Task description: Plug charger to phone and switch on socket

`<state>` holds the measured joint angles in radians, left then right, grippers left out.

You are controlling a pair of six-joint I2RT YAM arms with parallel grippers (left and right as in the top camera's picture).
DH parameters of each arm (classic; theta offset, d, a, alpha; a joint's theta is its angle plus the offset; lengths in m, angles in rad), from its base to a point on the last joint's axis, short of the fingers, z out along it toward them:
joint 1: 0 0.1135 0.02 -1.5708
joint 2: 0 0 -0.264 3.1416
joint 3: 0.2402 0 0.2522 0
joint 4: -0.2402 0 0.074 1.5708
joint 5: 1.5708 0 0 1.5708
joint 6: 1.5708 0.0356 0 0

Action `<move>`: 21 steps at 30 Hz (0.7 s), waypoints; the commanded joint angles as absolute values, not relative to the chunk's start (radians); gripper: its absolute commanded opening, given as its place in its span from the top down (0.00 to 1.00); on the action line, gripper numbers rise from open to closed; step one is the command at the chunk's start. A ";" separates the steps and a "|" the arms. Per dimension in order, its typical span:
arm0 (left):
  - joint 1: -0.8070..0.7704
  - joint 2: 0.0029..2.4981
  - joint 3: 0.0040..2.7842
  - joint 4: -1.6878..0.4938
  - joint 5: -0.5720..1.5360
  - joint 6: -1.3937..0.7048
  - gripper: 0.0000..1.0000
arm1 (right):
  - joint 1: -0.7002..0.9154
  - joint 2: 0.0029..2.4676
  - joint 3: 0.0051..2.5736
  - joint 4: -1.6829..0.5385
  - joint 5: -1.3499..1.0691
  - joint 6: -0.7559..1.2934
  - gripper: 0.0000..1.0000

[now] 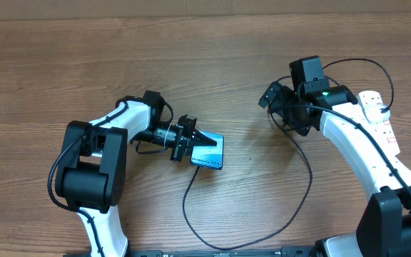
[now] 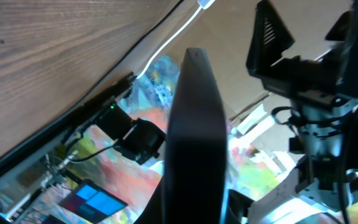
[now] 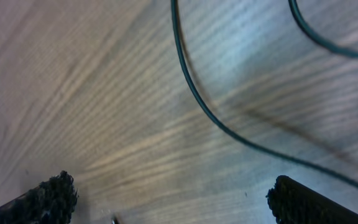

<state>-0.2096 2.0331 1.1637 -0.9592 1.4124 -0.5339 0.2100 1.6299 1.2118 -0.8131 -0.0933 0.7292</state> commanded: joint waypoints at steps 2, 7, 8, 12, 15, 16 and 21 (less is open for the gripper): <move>-0.208 2.020 1.164 -0.947 1.478 -0.678 0.96 | 0.207 1.620 1.230 -0.822 -0.114 0.733 0.00; -0.208 2.020 1.164 -0.945 1.480 -0.801 0.96 | 0.207 1.620 1.230 -0.825 -0.115 0.733 0.00; -0.208 2.020 1.164 -0.957 1.495 -0.817 0.96 | 0.207 1.620 1.230 -0.828 -0.115 0.733 0.00; -0.212 2.019 1.164 -1.048 1.583 -0.809 0.96 | 0.208 1.620 1.230 -0.853 -0.115 0.733 0.00; -0.212 2.019 1.164 -1.193 1.582 -0.808 0.96 | 0.209 1.620 1.230 -0.877 -0.115 0.733 0.00; -0.212 2.019 1.164 -1.226 1.582 -0.809 0.96 | 0.209 1.620 1.230 -0.884 -0.115 0.733 0.00; -0.213 2.019 1.164 -1.327 1.581 -0.777 0.96 | 0.209 1.620 1.230 -0.924 -0.116 0.733 0.00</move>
<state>-0.2100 2.0331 1.1633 -1.3102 1.5204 -0.7864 0.2100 1.6299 1.2118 -0.9195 -0.1127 0.7300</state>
